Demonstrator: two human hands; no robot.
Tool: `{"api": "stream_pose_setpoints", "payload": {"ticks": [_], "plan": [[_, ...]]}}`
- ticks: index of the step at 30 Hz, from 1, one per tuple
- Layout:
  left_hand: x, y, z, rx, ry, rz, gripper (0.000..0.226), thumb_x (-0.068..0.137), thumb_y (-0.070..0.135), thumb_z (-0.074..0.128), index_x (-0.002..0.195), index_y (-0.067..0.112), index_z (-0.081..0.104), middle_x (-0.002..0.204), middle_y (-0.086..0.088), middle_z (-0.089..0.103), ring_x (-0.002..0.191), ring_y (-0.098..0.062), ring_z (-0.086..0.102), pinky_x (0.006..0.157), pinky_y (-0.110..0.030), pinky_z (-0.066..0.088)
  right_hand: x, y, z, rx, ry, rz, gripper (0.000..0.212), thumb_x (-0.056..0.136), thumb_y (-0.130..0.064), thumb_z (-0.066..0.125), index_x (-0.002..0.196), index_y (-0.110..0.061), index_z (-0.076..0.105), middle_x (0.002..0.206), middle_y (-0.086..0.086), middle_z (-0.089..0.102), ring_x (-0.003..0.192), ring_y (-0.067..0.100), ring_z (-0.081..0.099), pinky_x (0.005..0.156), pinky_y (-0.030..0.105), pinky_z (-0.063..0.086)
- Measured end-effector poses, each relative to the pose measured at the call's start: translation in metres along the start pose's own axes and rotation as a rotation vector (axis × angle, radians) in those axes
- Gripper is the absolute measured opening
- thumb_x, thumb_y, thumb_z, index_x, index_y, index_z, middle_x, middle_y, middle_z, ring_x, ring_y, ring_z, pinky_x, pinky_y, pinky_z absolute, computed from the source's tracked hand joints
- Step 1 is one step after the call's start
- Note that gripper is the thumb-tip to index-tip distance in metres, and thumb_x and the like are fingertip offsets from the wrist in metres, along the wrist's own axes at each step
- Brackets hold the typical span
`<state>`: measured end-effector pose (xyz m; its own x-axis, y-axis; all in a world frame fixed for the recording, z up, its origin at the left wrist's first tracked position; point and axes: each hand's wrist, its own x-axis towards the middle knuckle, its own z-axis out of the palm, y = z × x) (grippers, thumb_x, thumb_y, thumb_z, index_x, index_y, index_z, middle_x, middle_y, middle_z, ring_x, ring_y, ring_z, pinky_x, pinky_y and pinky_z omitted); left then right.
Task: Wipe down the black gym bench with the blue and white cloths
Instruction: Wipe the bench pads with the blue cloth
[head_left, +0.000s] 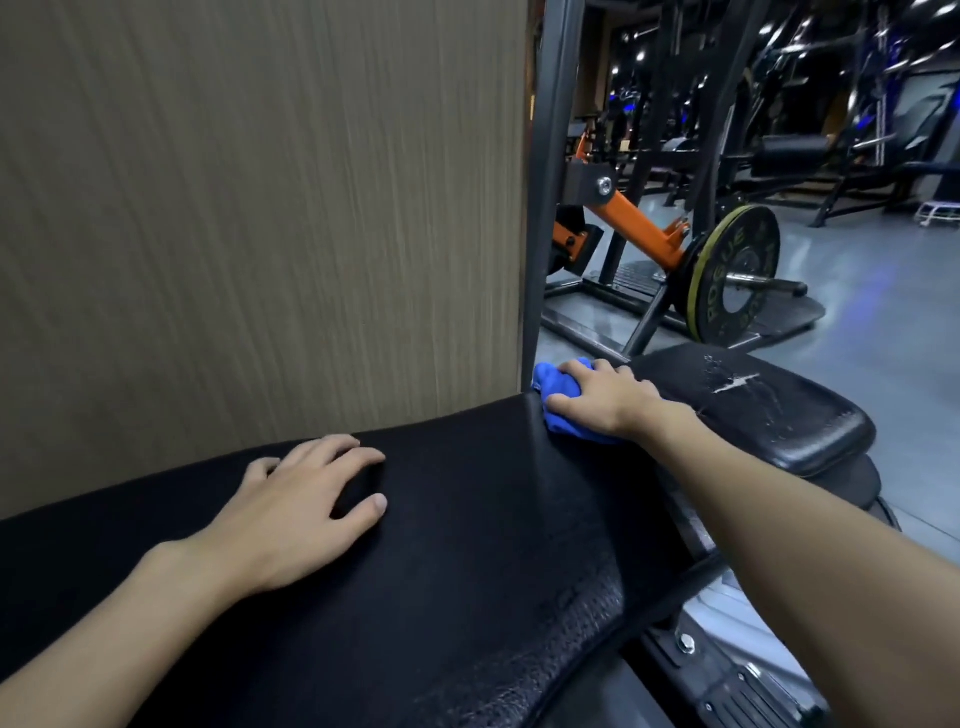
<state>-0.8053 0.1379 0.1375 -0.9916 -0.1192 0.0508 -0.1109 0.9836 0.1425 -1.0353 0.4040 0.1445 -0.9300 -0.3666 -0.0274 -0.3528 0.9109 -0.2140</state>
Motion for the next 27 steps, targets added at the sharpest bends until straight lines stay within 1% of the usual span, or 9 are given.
{"api": "stream_pose_setpoints", "payload": {"ticks": [4,7,11,15,17,20,22,25,27], "plan": [[-0.01,-0.015,-0.003,-0.01,0.004,0.033,0.055,0.09,0.063,0.029,0.142,0.045,0.031,0.152,0.024,0.022,0.142,0.001,0.014,0.117,-0.034,0.017,0.009,-0.021,0.0,-0.032,-0.048,-0.1,0.06,0.081,-0.063,0.039,0.136,-0.04,0.041,0.143,0.004,0.045,0.132,0.031,0.039,0.106,0.051,0.027],[-0.026,-0.033,-0.006,0.002,0.018,-0.018,0.054,0.091,0.062,0.029,0.142,0.046,0.031,0.152,0.024,0.021,0.142,0.002,0.014,0.117,-0.033,0.016,0.01,-0.063,0.009,-0.043,-0.083,-0.222,0.054,0.072,-0.063,0.033,0.115,-0.034,0.046,0.129,0.003,0.055,0.123,0.03,0.048,0.101,0.048,0.029],[-0.055,-0.064,-0.012,0.0,0.03,-0.095,0.054,0.091,0.062,0.029,0.142,0.045,0.032,0.152,0.023,0.022,0.142,0.001,0.015,0.117,-0.033,0.017,0.001,-0.123,0.027,-0.034,-0.101,-0.379,0.038,0.085,-0.06,0.038,0.103,-0.028,0.047,0.108,-0.002,0.063,0.105,0.026,0.055,0.089,0.044,0.03],[-0.089,-0.096,-0.018,-0.006,0.036,-0.166,0.056,0.091,0.062,0.03,0.143,0.044,0.033,0.153,0.022,0.023,0.142,0.0,0.018,0.117,-0.032,0.018,-0.007,-0.17,0.039,-0.029,-0.121,-0.438,0.04,0.088,-0.066,0.038,0.102,-0.028,0.044,0.1,-0.005,0.062,0.097,0.023,0.055,0.087,0.042,0.032],[-0.103,-0.108,-0.021,-0.01,0.03,-0.205,0.056,0.091,0.062,0.031,0.143,0.044,0.033,0.154,0.021,0.022,0.142,0.0,0.018,0.117,-0.031,0.017,-0.012,-0.181,0.043,-0.027,-0.111,-0.478,0.039,0.089,-0.065,0.038,0.105,-0.03,0.045,0.107,-0.005,0.057,0.1,0.024,0.057,0.089,0.042,0.035],[-0.123,-0.125,-0.026,0.013,0.038,-0.266,0.055,0.091,0.063,0.031,0.143,0.045,0.033,0.154,0.02,0.023,0.143,-0.001,0.018,0.117,-0.034,0.018,-0.019,-0.177,0.045,0.022,-0.054,-0.462,0.041,0.09,-0.063,0.039,0.116,-0.033,0.05,0.121,-0.003,0.037,0.098,0.025,0.052,0.095,0.041,0.034],[-0.136,-0.137,-0.028,0.014,0.047,-0.305,0.057,0.089,0.065,0.029,0.142,0.046,0.033,0.153,0.021,0.024,0.142,-0.002,0.018,0.117,-0.037,0.018,-0.02,-0.175,0.046,0.009,-0.02,-0.456,0.041,0.09,-0.063,0.038,0.117,-0.035,0.052,0.122,-0.004,0.039,0.1,0.024,0.054,0.095,0.042,0.032],[-0.157,-0.152,-0.03,0.007,0.051,-0.335,0.063,0.084,0.072,0.024,0.142,0.048,0.033,0.152,0.023,0.025,0.142,-0.001,0.019,0.116,-0.04,0.019,-0.024,-0.192,0.047,-0.048,-0.05,-0.488,0.056,0.09,-0.067,0.034,0.143,-0.048,0.032,0.132,-0.008,0.044,0.118,0.024,0.054,0.1,0.047,0.034],[-0.169,-0.159,-0.033,0.014,0.054,-0.353,0.066,0.082,0.074,0.021,0.141,0.049,0.033,0.151,0.024,0.025,0.142,0.0,0.019,0.116,-0.041,0.019,-0.028,-0.213,0.051,-0.047,-0.068,-0.548,0.062,0.089,-0.072,0.032,0.147,-0.053,0.021,0.144,-0.012,0.038,0.126,0.024,0.05,0.102,0.048,0.034]]}}
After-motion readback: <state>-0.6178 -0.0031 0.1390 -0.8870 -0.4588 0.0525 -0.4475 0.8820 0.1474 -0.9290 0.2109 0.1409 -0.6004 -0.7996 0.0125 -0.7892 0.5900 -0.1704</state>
